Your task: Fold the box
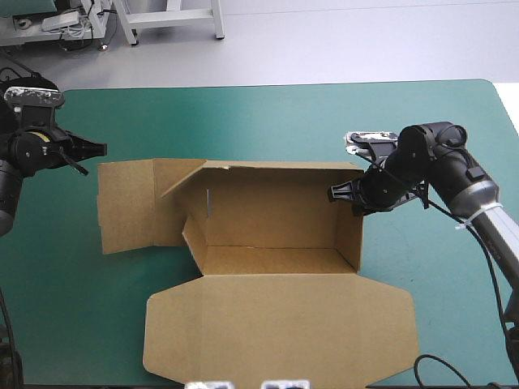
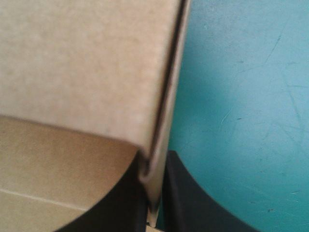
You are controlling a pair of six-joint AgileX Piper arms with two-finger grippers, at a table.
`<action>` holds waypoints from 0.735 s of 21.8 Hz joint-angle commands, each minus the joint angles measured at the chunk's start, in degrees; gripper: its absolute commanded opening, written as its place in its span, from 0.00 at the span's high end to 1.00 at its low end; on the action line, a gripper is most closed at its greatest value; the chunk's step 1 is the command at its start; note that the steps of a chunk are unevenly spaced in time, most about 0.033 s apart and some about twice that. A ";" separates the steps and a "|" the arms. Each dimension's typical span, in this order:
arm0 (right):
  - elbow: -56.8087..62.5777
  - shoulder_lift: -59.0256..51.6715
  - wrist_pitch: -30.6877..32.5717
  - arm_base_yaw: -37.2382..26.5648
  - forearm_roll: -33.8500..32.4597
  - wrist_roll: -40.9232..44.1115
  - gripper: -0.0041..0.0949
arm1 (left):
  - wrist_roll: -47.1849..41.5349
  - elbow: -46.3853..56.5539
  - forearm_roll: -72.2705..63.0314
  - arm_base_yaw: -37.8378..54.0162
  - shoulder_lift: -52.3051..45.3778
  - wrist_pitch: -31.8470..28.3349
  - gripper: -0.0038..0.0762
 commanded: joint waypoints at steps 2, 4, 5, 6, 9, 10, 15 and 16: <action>-1.40 0.61 -3.56 -0.03 -6.54 -1.27 0.97 | 0.95 -1.55 -2.70 -0.10 -1.50 -3.24 0.95; -1.40 1.65 -7.32 -0.03 -7.23 -2.38 0.97 | 1.45 -1.55 -4.49 -0.10 -1.50 -3.15 0.95; -1.40 2.19 -9.66 -0.03 -7.23 -3.18 0.97 | 1.45 -1.55 -4.73 -0.10 -1.50 -3.15 0.95; -1.40 3.33 -13.85 -0.03 -7.23 -4.84 0.97 | 1.45 -1.55 -4.73 -0.10 -1.50 -3.15 0.95; -1.40 5.87 -20.32 -0.03 -7.00 -5.09 0.97 | 1.78 -1.55 -4.73 -0.10 -1.50 -2.38 0.95; -1.40 6.88 -21.38 -0.03 -7.00 -5.09 0.97 | 2.48 -1.55 -4.73 -0.10 -1.50 -1.71 0.95; -1.40 7.84 -21.54 -0.03 -7.57 -5.09 0.81 | 2.48 -1.55 -4.73 -0.10 -1.50 -1.37 0.95; -1.40 7.84 -21.54 -0.03 -8.01 -5.09 0.75 | 2.48 -1.55 -4.73 -0.10 -1.50 -1.37 0.95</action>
